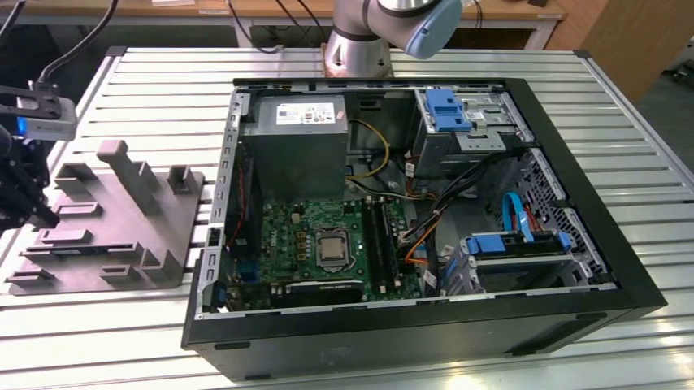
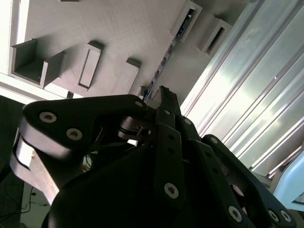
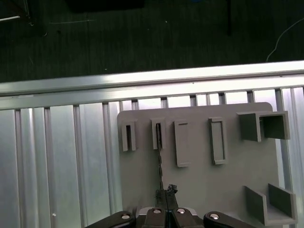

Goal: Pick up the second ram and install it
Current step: 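Pick up the second ram and move it above second insertion slot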

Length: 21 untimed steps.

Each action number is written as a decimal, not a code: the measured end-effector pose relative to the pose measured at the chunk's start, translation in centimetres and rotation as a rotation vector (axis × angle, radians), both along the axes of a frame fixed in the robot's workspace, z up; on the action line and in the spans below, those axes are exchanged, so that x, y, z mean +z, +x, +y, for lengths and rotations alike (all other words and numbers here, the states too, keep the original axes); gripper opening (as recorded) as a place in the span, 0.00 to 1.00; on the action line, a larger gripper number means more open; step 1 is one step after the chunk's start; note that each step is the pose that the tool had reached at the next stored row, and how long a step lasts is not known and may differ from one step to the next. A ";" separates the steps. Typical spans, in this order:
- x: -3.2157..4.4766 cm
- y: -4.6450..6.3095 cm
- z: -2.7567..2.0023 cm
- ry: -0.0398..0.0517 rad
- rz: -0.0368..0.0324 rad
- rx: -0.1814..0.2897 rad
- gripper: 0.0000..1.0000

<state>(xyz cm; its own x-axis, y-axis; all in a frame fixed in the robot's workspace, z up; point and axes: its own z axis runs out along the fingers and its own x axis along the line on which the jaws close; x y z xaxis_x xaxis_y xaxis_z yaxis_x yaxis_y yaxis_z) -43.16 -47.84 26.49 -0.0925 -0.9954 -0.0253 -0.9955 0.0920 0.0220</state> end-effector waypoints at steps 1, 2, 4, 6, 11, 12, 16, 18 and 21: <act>-0.13 0.0 0.00 0.0001 -0.0001 0.003 0.10; -0.24 0.0 0.00 0.0000 0.0000 0.006 0.10; -0.47 0.0 0.00 0.0000 0.0001 0.016 0.10; -0.75 0.0 0.00 0.0000 0.0000 0.027 0.10; -1.39 0.0 -0.01 0.0001 0.0000 0.051 0.10; -1.46 0.0 -0.02 0.0000 0.0000 0.053 0.10; -1.83 0.0 -0.02 0.0001 0.0002 0.058 0.10; -2.09 0.0 -0.02 0.0001 0.0002 0.060 0.10; -2.50 0.0 -0.02 0.0001 0.0002 0.064 0.10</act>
